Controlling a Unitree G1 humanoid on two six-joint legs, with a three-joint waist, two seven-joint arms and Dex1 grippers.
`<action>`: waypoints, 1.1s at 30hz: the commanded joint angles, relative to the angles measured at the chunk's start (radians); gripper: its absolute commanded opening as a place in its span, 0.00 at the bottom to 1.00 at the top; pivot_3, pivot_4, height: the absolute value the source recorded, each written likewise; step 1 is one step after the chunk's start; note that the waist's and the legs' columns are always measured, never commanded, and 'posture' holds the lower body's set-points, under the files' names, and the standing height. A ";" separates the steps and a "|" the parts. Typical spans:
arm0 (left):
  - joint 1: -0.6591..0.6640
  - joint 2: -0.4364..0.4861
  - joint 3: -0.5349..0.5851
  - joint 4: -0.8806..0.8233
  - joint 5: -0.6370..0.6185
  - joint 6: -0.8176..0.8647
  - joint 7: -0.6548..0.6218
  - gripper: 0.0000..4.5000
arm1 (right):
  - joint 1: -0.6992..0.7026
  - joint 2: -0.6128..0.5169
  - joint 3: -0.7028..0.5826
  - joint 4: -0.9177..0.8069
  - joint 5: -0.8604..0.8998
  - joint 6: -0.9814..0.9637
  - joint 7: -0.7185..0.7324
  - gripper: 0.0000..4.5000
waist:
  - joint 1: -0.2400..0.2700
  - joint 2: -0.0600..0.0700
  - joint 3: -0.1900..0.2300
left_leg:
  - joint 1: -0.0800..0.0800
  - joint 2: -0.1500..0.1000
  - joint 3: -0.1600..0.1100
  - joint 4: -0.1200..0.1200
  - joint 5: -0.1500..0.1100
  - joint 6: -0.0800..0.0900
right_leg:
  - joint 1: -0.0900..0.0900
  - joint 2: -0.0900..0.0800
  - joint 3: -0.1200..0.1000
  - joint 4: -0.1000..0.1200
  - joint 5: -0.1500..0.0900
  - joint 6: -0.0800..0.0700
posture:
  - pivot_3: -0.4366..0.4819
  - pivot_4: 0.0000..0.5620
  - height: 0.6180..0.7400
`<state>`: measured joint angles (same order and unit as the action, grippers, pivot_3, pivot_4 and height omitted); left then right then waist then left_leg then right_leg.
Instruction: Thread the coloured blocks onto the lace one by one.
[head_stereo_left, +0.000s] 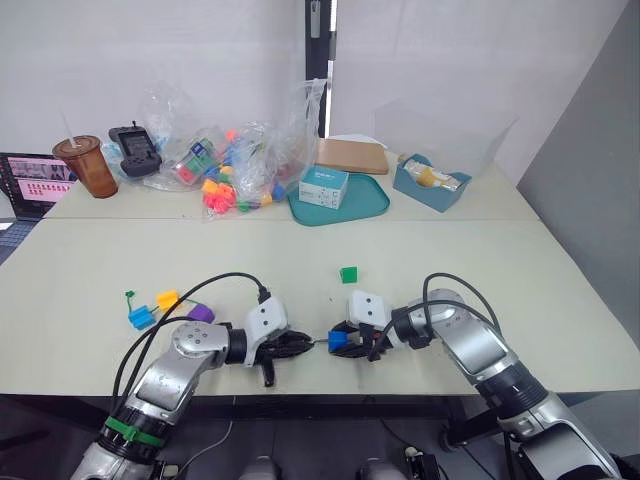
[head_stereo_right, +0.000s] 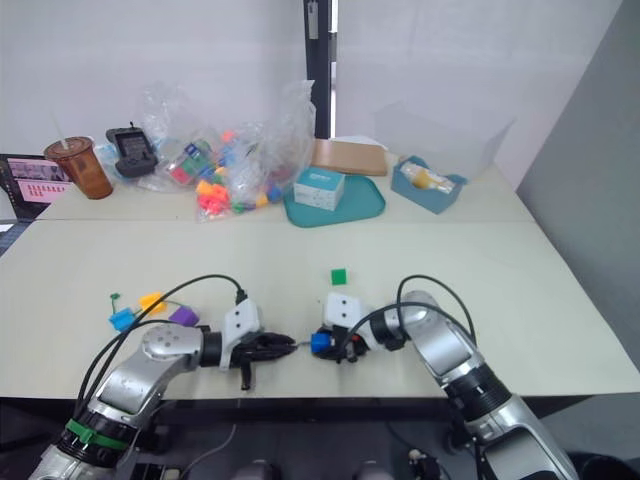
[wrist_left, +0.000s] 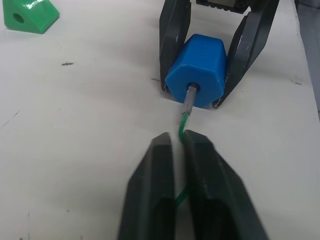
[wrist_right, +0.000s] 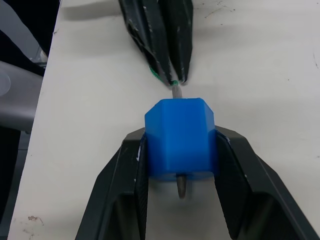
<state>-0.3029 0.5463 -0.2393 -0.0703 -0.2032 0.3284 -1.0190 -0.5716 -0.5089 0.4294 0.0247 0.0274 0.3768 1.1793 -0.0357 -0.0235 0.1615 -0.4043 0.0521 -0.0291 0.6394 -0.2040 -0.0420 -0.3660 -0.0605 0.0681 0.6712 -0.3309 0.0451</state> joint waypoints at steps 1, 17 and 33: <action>-0.018 -0.022 -0.029 0.025 0.016 -0.028 -0.004 0.01 | 0.007 -0.006 0.035 0.036 -0.034 0.007 -0.006 0.29 | 0.000 0.000 0.000 | 0.000 0.000 0.000 0.000 0.000 0.000 | 0.000 0.000 0.000 0.000 0.000 0.000 | 0.48 0.27 1.00; -0.076 -0.064 -0.039 0.058 0.028 -0.048 -0.012 0.01 | -0.012 0.024 0.050 0.063 -0.052 -0.004 -0.017 0.29 | -0.001 0.000 0.000 | 0.000 0.000 0.000 0.000 0.000 0.000 | 0.000 0.000 0.000 0.000 0.000 0.000 | 0.48 0.27 1.00; -0.036 0.037 0.032 -0.027 -0.018 0.026 -0.039 0.78 | -0.007 0.030 0.018 0.011 -0.011 0.042 -0.027 0.88 | -0.005 0.000 0.000 | -0.001 0.000 0.000 0.000 0.000 0.000 | -0.002 0.000 0.000 0.000 0.000 0.000 | 0.48 0.27 1.00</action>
<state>-0.3394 0.5782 -0.2151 -0.0562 -0.2024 0.3515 -1.0465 -0.6013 -0.4784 0.4212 0.0531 0.0148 0.3945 1.1432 -0.0408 -0.0234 0.1615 -0.4063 0.0522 -0.0294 0.6394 -0.2040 -0.0420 -0.3680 -0.0603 0.0681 0.6715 -0.3309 0.0451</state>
